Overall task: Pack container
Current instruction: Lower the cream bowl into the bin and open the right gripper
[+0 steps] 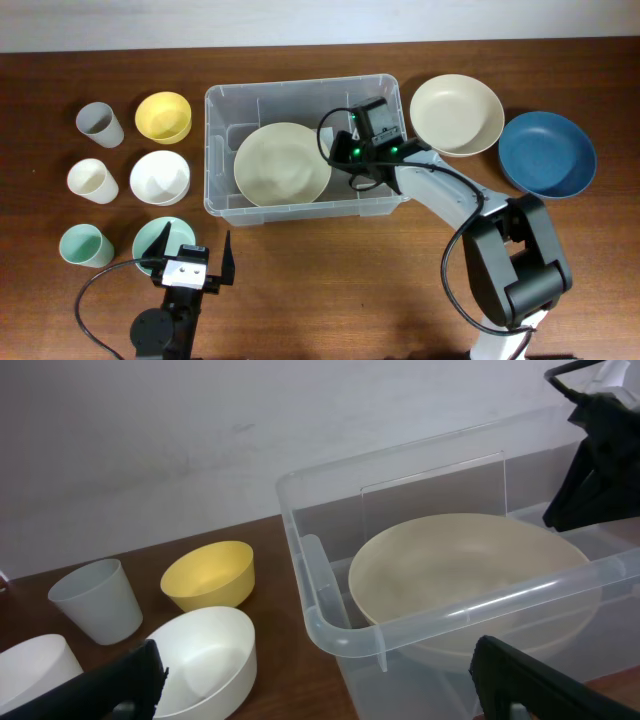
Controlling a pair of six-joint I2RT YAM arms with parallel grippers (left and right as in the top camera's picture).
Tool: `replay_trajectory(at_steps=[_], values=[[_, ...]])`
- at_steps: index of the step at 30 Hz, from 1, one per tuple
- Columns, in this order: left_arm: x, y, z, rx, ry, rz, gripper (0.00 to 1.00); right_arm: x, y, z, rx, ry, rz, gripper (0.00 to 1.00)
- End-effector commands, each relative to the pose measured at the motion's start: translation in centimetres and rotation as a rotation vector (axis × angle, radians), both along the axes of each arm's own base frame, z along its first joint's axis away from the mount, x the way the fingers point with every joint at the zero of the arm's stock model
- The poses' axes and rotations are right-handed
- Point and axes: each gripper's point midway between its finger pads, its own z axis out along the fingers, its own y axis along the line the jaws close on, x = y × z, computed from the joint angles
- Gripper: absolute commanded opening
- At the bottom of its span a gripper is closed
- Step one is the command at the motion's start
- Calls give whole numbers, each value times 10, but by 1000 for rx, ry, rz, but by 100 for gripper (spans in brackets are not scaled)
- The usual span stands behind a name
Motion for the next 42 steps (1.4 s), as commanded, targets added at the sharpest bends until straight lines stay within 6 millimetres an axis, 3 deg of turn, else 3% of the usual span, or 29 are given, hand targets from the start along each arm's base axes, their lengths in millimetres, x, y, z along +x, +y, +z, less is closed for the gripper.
replay_trajectory(at_steps=[1,14,32,38,42], values=[[0,2,-1,9,1,6,100,4,1,1,-47,-28,-17,7],[0,2,-1,9,1,6,100,5,-12,-5,-110,-22,-73,4],[0,2,-1,9,1,6,100,3,24,15,70,-42,44,4],[0,2,-1,9,1,6,100,8,18,16,54,-57,26,4],[0,2,-1,9,1,6,100,17,12,27,29,-109,30,4]])
